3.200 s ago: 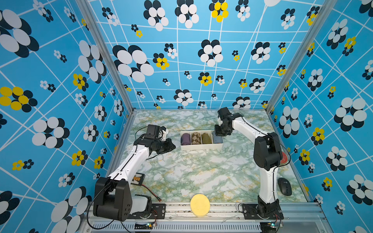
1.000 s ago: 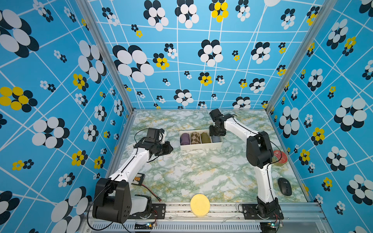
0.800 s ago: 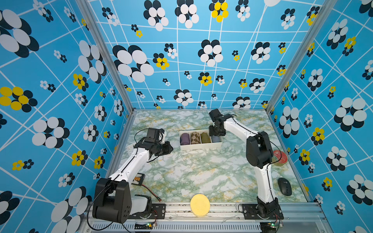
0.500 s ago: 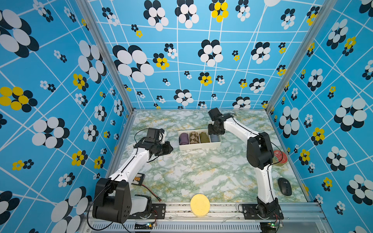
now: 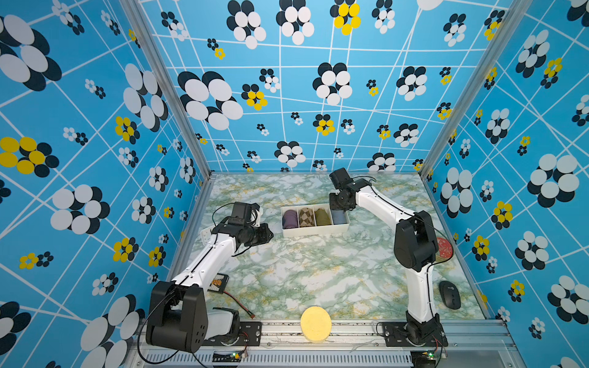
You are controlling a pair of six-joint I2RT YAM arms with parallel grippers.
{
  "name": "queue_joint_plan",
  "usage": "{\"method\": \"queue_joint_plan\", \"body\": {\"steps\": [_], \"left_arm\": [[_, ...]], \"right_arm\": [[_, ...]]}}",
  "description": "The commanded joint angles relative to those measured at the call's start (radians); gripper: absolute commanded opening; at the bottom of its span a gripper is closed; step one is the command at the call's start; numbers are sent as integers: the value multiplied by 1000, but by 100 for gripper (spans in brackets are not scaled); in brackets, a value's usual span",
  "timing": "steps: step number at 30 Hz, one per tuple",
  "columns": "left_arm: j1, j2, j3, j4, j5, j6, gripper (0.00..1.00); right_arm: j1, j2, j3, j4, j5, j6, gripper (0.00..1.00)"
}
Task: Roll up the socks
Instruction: 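Open the right gripper and lift it out of the slot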
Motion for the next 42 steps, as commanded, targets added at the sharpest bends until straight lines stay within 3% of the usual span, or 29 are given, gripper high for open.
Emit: {"method": "queue_joint_plan", "body": {"steps": [1,29,42], "left_arm": [[9,-2,-7,2,-3,22,23],[9,12,-7,-6,-10,25,23],[8,18,-11,-2,-16,26,23]], "right_arm": [[8,-43,-25,-15,38,8,16],[9,119,91,-43,15,10,12],[3,120,64,68,-26,-10,11]]}}
